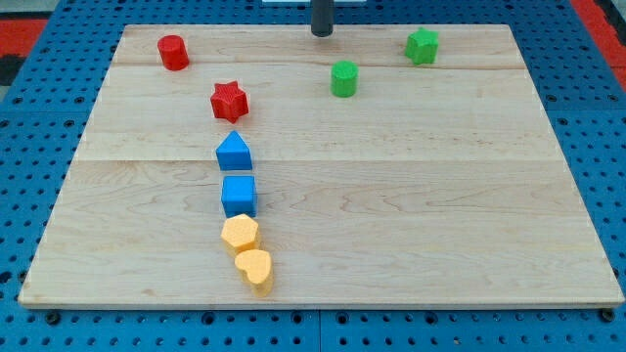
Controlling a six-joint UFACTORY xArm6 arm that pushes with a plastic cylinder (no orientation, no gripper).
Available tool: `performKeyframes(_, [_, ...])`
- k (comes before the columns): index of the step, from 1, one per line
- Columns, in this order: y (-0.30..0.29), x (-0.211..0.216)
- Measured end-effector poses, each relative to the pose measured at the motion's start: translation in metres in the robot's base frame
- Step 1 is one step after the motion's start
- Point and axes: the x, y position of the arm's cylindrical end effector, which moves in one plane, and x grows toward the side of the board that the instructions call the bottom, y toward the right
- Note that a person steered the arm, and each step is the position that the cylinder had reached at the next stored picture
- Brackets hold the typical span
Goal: Move the red star top diagonally to the blue triangle
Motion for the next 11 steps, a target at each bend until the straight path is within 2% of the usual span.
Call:
performKeyframes(4, [0.001,0.001])
performKeyframes(8, [-0.195,0.112])
performKeyframes(9, [-0.104,0.135])
performKeyframes(10, [-0.047,0.156])
performKeyframes(11, [-0.056,0.162])
